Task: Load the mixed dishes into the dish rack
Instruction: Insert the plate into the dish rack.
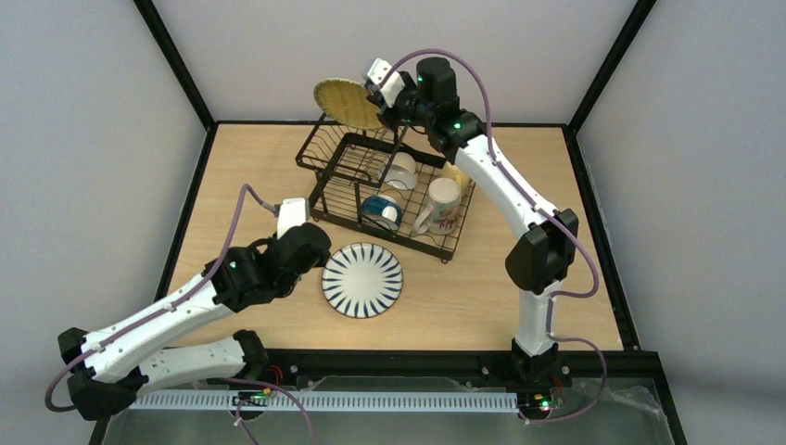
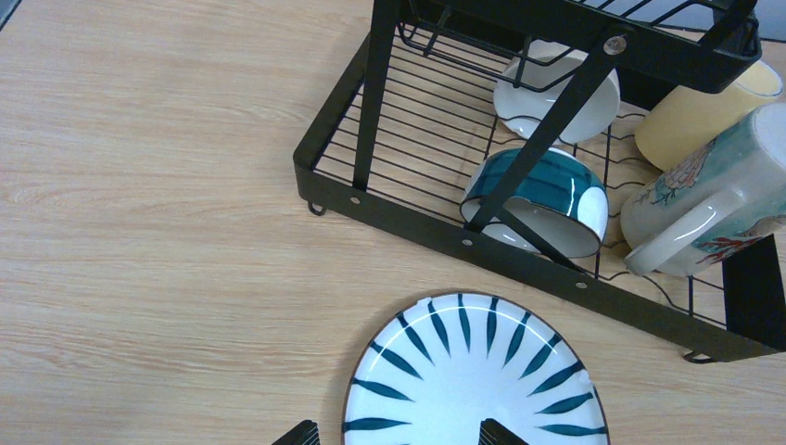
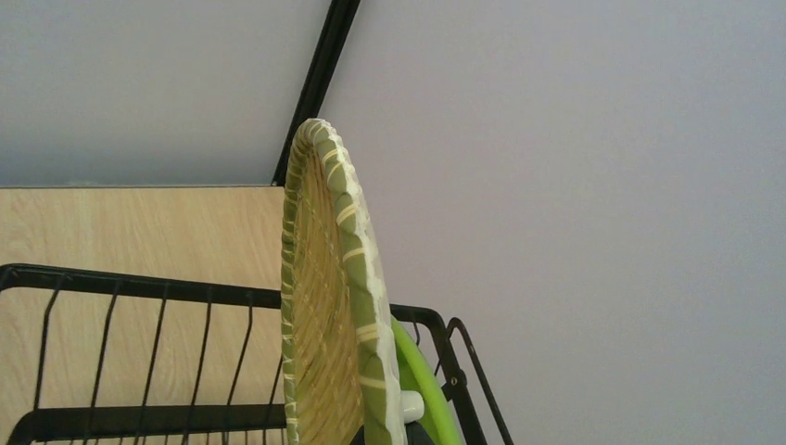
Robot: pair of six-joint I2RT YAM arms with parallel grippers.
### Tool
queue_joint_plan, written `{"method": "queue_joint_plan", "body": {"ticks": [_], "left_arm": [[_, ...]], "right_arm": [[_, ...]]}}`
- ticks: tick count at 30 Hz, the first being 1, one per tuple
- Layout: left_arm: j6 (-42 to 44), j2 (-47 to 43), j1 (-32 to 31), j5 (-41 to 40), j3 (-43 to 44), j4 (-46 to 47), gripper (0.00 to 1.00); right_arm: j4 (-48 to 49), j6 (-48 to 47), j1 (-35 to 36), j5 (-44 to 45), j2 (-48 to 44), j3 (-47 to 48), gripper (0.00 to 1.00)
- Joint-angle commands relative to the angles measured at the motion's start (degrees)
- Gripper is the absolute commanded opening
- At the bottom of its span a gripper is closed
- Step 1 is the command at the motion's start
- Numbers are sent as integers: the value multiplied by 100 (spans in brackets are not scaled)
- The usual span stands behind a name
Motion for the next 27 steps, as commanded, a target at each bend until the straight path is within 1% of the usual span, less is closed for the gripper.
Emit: {"method": "queue_joint_plan", "body": {"ticks": [1,12,27], "left_arm": [[137,48,89,10,143,-124,99],[161,104,247,208,144,9,99],[123,241,310,310,240,101,99]], "right_arm": [[531,-287,-58,35,49,126,0],[479,-514,-209,103,105,22,0],[253,-320,-294,-308,11,-196,0]]}}
